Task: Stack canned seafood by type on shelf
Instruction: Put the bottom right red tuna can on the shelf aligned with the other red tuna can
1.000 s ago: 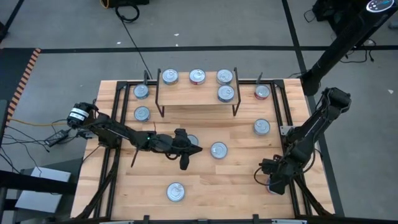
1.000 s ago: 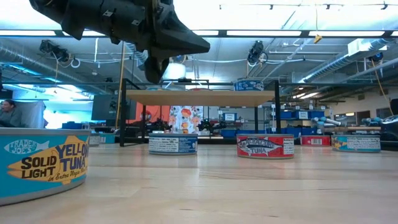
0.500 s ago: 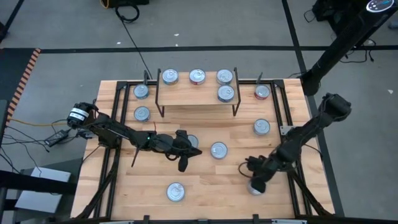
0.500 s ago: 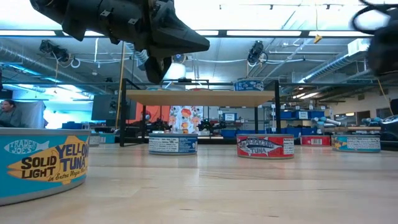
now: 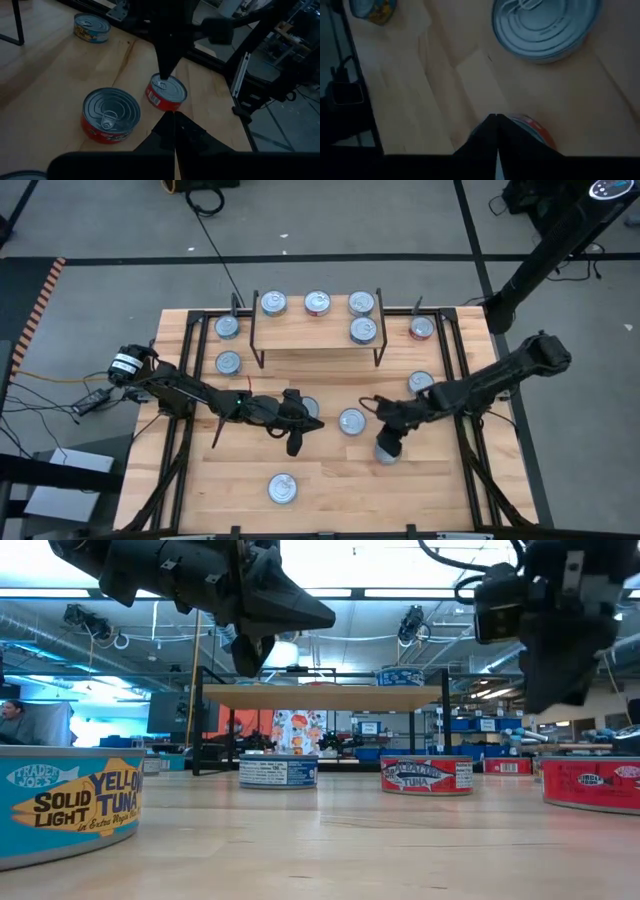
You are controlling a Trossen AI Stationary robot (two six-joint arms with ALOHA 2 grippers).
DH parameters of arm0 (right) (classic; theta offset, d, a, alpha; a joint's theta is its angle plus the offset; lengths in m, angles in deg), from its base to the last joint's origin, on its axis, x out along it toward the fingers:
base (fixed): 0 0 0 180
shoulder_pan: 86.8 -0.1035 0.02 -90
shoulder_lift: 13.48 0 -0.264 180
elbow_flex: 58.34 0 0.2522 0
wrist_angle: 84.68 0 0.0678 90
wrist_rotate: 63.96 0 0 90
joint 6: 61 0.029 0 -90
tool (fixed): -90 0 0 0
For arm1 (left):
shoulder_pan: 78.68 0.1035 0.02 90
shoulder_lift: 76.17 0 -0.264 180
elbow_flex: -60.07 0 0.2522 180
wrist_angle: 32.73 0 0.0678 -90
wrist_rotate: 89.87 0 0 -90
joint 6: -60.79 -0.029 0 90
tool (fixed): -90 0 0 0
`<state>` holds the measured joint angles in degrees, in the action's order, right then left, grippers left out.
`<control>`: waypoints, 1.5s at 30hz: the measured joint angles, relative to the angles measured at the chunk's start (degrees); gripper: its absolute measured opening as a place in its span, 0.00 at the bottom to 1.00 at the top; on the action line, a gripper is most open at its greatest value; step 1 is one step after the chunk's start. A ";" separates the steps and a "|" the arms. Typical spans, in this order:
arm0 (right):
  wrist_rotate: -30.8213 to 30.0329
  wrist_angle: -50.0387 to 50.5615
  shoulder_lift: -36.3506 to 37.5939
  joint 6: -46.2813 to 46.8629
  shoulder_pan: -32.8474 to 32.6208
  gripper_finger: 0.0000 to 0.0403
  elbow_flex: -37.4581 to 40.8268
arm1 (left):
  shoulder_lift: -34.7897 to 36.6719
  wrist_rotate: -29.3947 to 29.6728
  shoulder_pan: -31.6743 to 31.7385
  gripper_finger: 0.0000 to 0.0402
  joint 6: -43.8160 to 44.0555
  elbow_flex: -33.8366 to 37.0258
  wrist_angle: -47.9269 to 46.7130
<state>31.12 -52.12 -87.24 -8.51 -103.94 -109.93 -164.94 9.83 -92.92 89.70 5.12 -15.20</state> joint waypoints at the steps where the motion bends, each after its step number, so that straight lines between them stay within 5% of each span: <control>1: 0.40 1.49 0.35 0.00 0.45 0.07 -0.80 | 0.00 0.06 0.00 0.00 0.00 0.00 -0.04; 12: 2.74 20.29 0.95 1.75 0.77 0.21 -2.61 | 0.00 0.22 1.71 0.00 0.22 0.00 0.00; 27: 8.21 5.79 0.93 3.53 1.61 0.19 6.69 | 0.00 -1.06 2.97 0.00 1.54 0.00 0.03; 36: 8.46 0.63 1.01 2.64 1.61 0.02 8.38 | 0.00 -1.49 2.97 0.00 2.33 0.00 0.07; 45: 8.19 -4.33 0.88 7.16 1.98 0.01 8.64 | 0.00 -1.49 2.99 0.00 4.63 0.00 0.11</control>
<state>39.31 -56.45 -86.36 -1.34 -101.96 -101.29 -164.94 8.34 -89.92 94.33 5.12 -15.10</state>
